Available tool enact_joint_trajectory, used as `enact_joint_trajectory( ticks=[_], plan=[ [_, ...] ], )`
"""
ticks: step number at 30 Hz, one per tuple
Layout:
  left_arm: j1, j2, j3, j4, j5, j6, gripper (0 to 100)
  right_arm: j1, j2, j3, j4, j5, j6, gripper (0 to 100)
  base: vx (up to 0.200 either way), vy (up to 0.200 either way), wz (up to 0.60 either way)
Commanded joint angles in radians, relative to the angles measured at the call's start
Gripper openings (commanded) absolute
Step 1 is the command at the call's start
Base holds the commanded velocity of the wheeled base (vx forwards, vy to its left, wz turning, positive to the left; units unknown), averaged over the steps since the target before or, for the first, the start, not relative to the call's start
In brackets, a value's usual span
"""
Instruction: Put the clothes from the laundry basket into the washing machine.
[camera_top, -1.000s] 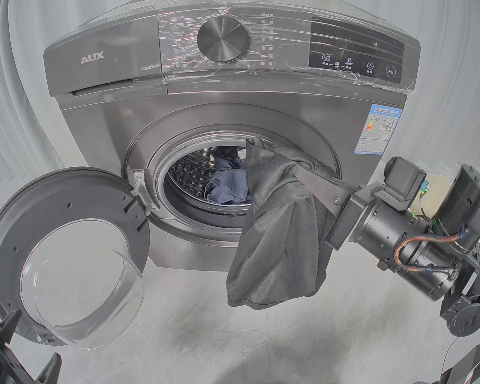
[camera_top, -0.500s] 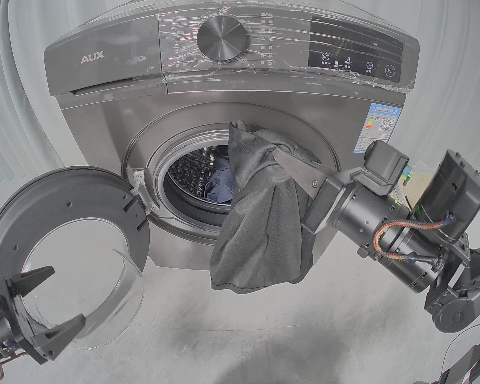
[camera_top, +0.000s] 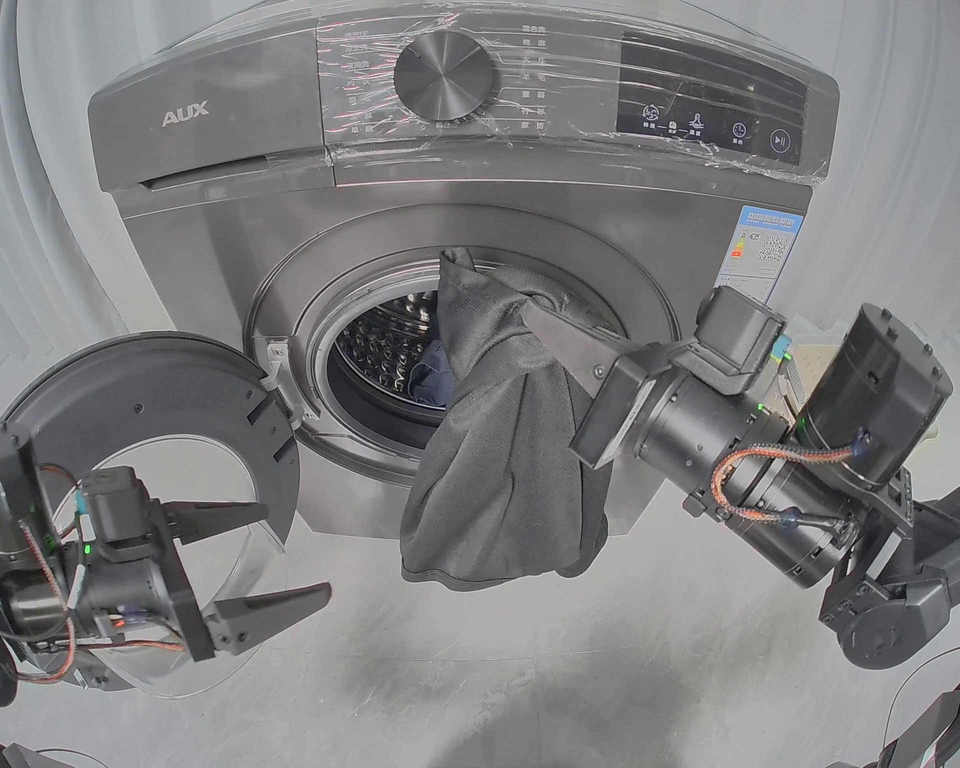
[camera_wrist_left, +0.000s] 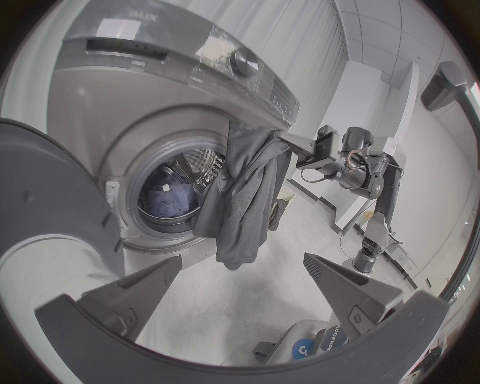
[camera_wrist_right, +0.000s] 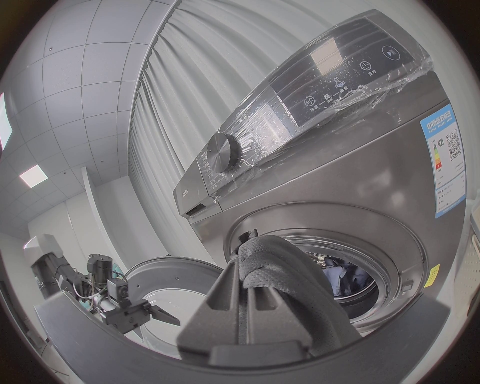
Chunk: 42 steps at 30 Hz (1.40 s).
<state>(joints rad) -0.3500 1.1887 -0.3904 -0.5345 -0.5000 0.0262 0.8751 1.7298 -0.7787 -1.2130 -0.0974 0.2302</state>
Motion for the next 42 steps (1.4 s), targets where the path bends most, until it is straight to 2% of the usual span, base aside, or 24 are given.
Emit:
enact_joint_trajectory(
  ticks=[1,4,11,15,16,19,29,35,36,42],
  plan=[
    [-0.066,0.229,-0.056,-0.082,0.02,-0.014,100,0.001,0.008,0.001,-0.002,-0.001,0.0,0,0.0,0.0,0.0],
    [-0.086,0.282,-0.07,-0.133,0.023,-0.034,100,0.001,0.01,0.001,-0.002,-0.001,0.0,0,0.0,0.0,0.0],
    [-0.106,0.391,-0.114,-0.203,0.072,-0.042,100,0.002,0.01,-0.002,-0.002,-0.001,-0.002,0,0.0,0.0,0.0],
    [-0.112,0.433,-0.133,-0.208,0.07,-0.049,100,0.002,0.011,-0.005,-0.002,-0.001,-0.002,0,0.0,0.0,0.0],
    [-0.122,0.453,-0.148,-0.208,0.07,-0.063,100,0.002,0.011,-0.005,-0.002,-0.001,-0.002,0,0.0,0.0,0.0],
    [-0.129,0.494,-0.182,-0.214,0.07,-0.081,100,0.002,0.011,-0.004,-0.002,-0.001,-0.002,0,0.0,0.0,0.0],
    [-0.184,0.598,-0.223,-0.302,0.072,-0.101,100,0.002,0.01,-0.002,-0.002,-0.001,-0.002,0,0.0,0.0,0.0],
    [-0.188,0.649,-0.222,-0.378,0.087,-0.097,100,0.004,0.01,0.001,-0.002,-0.001,-0.002,0,0.0,0.0,0.0],
    [-0.188,0.654,-0.22,-0.387,0.09,-0.097,0,0.004,0.01,0.001,-0.002,-0.001,-0.002,0,0.0,0.0,0.0],
    [-0.19,0.69,-0.208,-0.507,0.107,-0.1,0,0.004,0.011,-0.001,-0.002,-0.001,-0.002,0,0.0,0.0,0.0]
  ],
)
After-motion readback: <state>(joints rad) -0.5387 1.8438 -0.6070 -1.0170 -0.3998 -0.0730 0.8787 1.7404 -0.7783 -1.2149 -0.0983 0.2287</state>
